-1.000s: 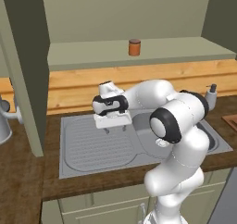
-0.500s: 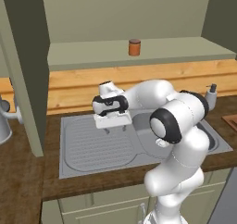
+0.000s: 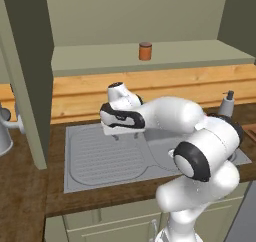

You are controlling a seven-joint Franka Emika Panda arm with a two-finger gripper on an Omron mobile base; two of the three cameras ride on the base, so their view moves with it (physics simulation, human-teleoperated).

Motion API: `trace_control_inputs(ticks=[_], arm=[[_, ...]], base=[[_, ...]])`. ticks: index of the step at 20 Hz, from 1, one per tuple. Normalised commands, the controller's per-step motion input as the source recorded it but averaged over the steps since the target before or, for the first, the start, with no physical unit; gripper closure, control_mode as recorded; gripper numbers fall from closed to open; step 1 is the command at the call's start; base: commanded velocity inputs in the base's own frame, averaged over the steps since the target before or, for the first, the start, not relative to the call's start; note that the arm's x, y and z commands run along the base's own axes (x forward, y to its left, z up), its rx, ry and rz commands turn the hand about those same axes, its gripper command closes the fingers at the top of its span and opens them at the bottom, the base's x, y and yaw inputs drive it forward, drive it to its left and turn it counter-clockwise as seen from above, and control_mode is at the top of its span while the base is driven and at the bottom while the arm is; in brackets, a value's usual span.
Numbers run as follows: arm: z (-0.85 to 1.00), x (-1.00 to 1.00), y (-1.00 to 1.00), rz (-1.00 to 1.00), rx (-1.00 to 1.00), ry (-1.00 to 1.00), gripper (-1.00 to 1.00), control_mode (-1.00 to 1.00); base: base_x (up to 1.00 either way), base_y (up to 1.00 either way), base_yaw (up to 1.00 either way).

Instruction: From the different types of pastries on the counter, select a croissant and place it on the cutting board. Then retrieve a jar of jam from the cabinet and place it alongside the croissant on the cutting board.

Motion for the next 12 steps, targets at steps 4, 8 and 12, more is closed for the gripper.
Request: trace_control_inputs(ticks=[4,8,12], arm=[[0.66,-0.35,-0.03,0.00,0.02,-0.13,-1.00,-1.00],[0.68,-0.38,-0.23,0.00,0.04,-0.09,-1.00,-1.00],[0.56,-0.40,-0.33,0.06,0.02,-0.21,-1.00,-1.00]], base=[[0.00,0.00,0.00],[0.00,0.00,0.00],[0.00,0.00,0.00]])
